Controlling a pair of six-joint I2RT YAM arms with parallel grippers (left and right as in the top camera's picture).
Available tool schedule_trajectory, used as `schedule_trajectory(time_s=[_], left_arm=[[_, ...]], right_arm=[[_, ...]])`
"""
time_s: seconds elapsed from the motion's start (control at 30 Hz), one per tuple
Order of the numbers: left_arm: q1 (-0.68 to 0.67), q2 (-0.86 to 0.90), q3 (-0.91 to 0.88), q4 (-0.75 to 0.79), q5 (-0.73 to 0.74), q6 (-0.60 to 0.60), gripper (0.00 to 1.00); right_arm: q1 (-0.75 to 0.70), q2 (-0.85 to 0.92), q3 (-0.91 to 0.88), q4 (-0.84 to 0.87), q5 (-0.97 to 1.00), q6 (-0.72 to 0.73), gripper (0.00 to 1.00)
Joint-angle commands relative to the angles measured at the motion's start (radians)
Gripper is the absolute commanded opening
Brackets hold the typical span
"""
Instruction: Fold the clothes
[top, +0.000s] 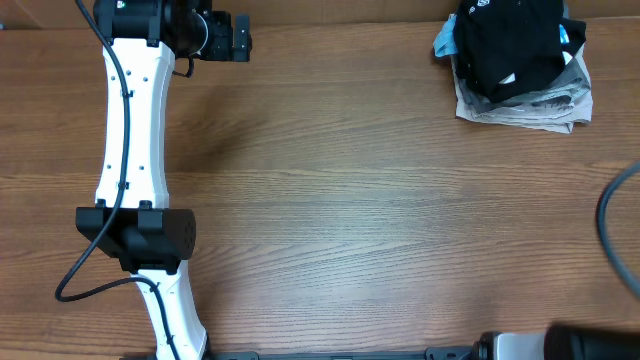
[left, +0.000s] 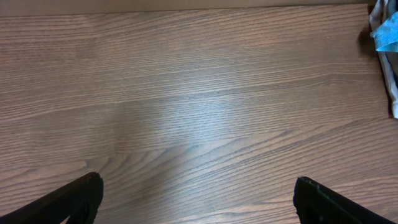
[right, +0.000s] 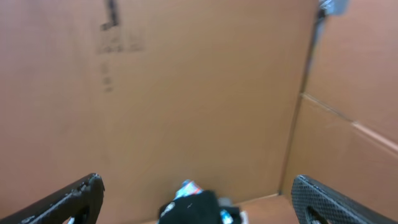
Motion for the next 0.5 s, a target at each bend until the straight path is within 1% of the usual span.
schedule_trajectory(time_s=[0.0, 0.13, 0.17, 0.2, 0.23, 0.27, 0.37, 0.47], left_arm=[[0.004, -0.012, -0.002, 0.0, -0.006, 0.023, 1.0], [0.004, -0.012, -0.002, 0.0, -0.006, 0.023, 1.0], [0.004, -0.012, -0.002, 0.0, -0.006, 0.023, 1.0], [0.004, -0.012, -0.002, 0.0, -0.006, 0.023, 1.0], [0.004, -0.012, -0.002, 0.0, -0.006, 0.023, 1.0], [0.004, -0.012, -0.002, 0.0, -0.006, 0.023, 1.0], [0.005, -0.012, -0.002, 0.0, -0.006, 0.023, 1.0], [0.005, -0.012, -0.002, 0.0, -0.006, 0.023, 1.0]], right_arm=[[0.04, -0.15, -0.233, 0.071, -0.021, 0.022, 1.0], [0.056, -0.346, -0.67, 0.282, -0.022, 0.09, 1.0], [0.061, -0.408, -0.811, 0.364, -0.023, 0.114, 1.0], [0.067, -0.453, -0.915, 0.427, -0.022, 0.131, 1.0], [0.075, -0.541, -1.121, 0.562, -0.023, 0.159, 1.0], [0.079, -0.576, -1.204, 0.619, -0.027, 0.166, 1.0], [0.084, -0.736, -1.566, 0.871, -0.086, 0.165, 1.0], [0.084, -0.871, -1.875, 1.069, -0.137, 0.165, 1.0]])
